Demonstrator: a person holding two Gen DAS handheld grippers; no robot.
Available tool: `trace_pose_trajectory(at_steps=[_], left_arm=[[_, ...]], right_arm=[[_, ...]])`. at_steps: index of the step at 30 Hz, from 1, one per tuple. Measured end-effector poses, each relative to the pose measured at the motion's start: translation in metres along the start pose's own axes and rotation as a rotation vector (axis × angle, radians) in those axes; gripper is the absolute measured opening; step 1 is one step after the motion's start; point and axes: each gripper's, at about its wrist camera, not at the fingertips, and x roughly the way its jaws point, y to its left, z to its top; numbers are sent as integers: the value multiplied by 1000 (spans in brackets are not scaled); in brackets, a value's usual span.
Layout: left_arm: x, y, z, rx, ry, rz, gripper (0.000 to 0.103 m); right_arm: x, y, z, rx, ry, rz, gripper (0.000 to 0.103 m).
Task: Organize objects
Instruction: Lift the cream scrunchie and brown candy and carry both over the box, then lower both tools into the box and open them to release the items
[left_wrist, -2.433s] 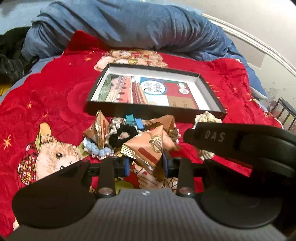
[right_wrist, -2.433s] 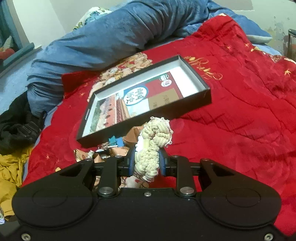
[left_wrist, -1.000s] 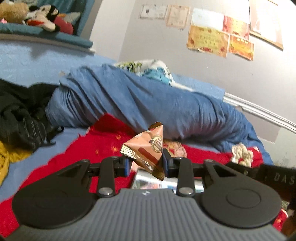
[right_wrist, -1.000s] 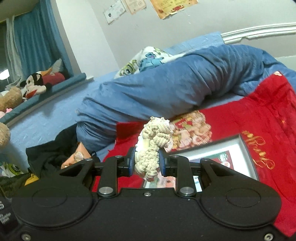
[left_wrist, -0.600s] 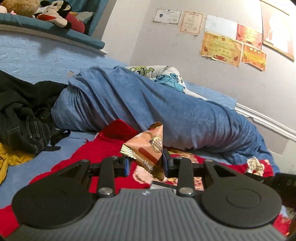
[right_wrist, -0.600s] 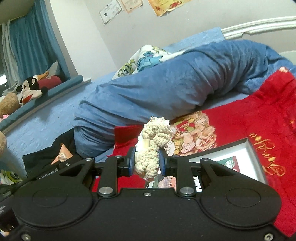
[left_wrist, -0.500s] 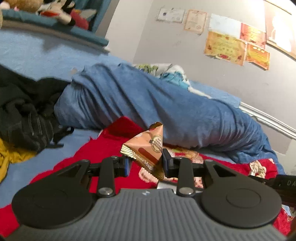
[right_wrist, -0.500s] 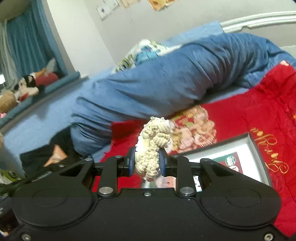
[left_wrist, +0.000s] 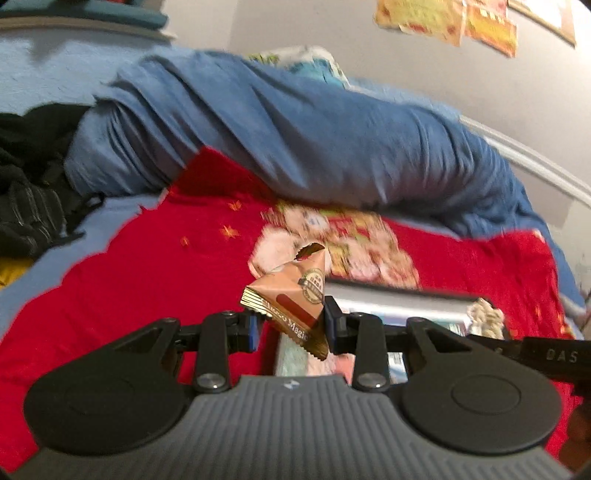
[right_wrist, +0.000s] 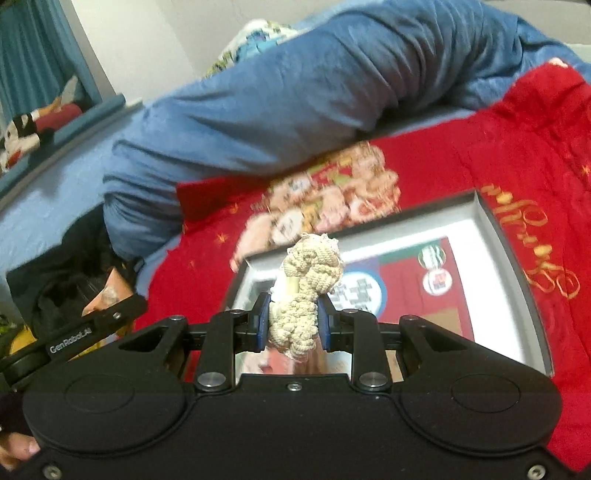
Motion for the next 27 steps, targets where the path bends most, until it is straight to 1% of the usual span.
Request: trace_pose_trajectory(at_steps=[4, 6, 9, 11, 13, 15, 21, 27], left_arm=[[16, -9, -16, 22, 83, -6, 37], [20, -16, -22, 44, 104, 1, 37], [26, -22, -26, 58, 134, 10, 37], [27, -24, -27, 70, 142, 17, 37], [26, -25, -28, 83, 144, 20, 37], [28, -24, -28, 85, 166, 11, 37], [29, -26, -27, 97, 176, 5, 37], [36, -24, -31, 97, 211, 15, 37]], right_arm=[[9, -5, -10, 21, 30, -11, 25], [16, -7, -17, 43, 42, 2, 25], [26, -10, -23, 81, 74, -2, 25], [33, -10, -29, 87, 98, 11, 25], [36, -7, -33, 65, 107, 1, 25], [39, -6, -34, 68, 115, 5, 25], [42, -6, -37, 78, 126, -5, 25], [44, -8, -37, 92, 125, -7, 25]])
